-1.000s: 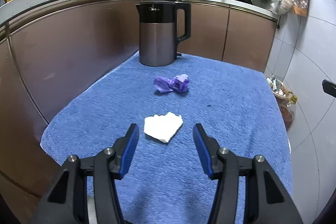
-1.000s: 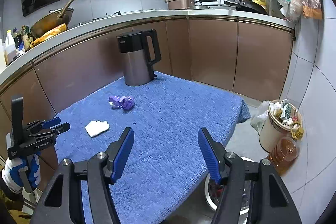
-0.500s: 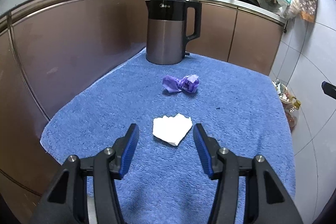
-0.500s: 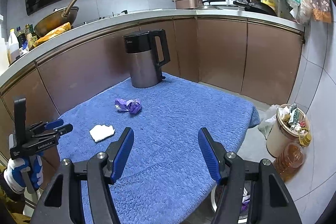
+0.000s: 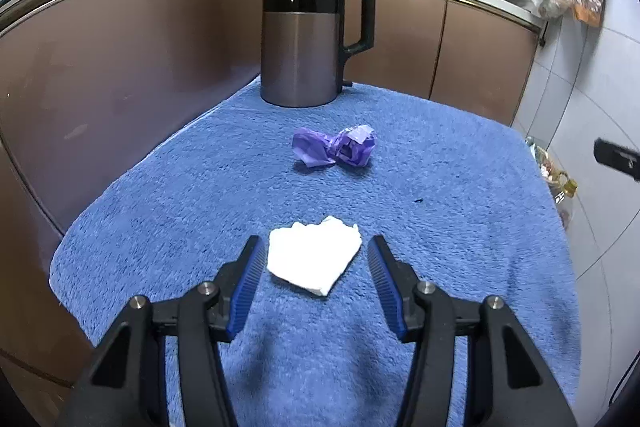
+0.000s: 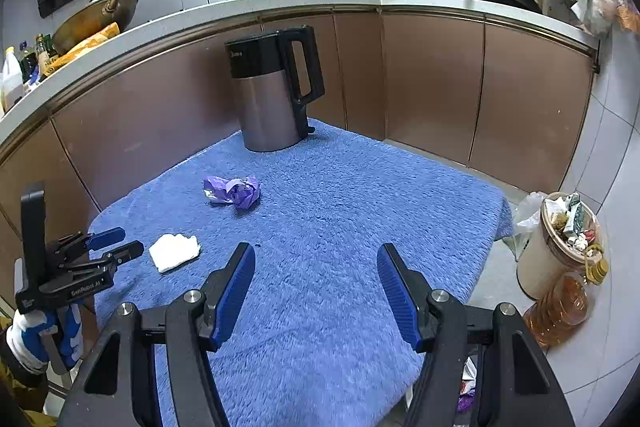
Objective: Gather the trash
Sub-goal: 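Grasp the white tissue with the left tool while the right tool grasps the purple bag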
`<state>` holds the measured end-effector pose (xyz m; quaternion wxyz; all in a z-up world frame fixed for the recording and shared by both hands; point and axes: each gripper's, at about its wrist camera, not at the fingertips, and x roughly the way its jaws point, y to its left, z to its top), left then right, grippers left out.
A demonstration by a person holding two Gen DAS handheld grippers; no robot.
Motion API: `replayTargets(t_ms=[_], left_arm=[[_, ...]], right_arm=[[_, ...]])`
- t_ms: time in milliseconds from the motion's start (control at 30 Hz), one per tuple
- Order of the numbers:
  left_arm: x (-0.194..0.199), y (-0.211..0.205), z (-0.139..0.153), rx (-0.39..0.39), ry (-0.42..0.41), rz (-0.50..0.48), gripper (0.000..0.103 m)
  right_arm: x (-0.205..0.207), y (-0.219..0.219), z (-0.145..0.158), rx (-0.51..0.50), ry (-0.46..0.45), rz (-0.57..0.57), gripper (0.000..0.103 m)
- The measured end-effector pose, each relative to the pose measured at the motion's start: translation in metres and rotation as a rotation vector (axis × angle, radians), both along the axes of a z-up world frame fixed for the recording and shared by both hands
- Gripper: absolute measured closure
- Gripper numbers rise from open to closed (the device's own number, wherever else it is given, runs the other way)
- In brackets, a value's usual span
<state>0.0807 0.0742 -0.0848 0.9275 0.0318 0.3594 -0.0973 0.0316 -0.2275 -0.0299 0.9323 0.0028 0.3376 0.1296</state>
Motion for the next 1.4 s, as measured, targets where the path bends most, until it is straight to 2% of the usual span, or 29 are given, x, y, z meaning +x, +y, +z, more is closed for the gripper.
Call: replayTargets(t_ms=[267, 733, 900, 1067, 1133, 1400], left_arm=[[0.015, -0.005, -0.014, 0.027, 0.000, -0.024, 0.052], [0.041, 0.009, -0.033, 0.007, 0.047, -0.024, 0.052], [0.046, 0.020, -0.037, -0.024, 0.067, -0.011, 0.052], [0.051, 0.043, -0.039, -0.092, 0.100, 0.003, 0.051], [0.053, 0.049, -0.041, -0.119, 0.121, -0.011, 0.048], [0.057, 0.035, -0.046, -0.189, 0.197, -0.124, 0.048]], right_arm=[[0.041, 0.019, -0.011, -0.037, 0.031, 0.042, 0.042], [0.113, 0.086, -0.041, -0.051, 0.073, 0.195, 0.042], [0.133, 0.102, -0.052, -0.025, 0.098, 0.220, 0.042], [0.149, 0.111, -0.062, -0.007, 0.122, 0.228, 0.042], [0.155, 0.115, -0.067, -0.003, 0.130, 0.232, 0.042], [0.173, 0.129, -0.083, 0.014, 0.164, 0.243, 0.042]])
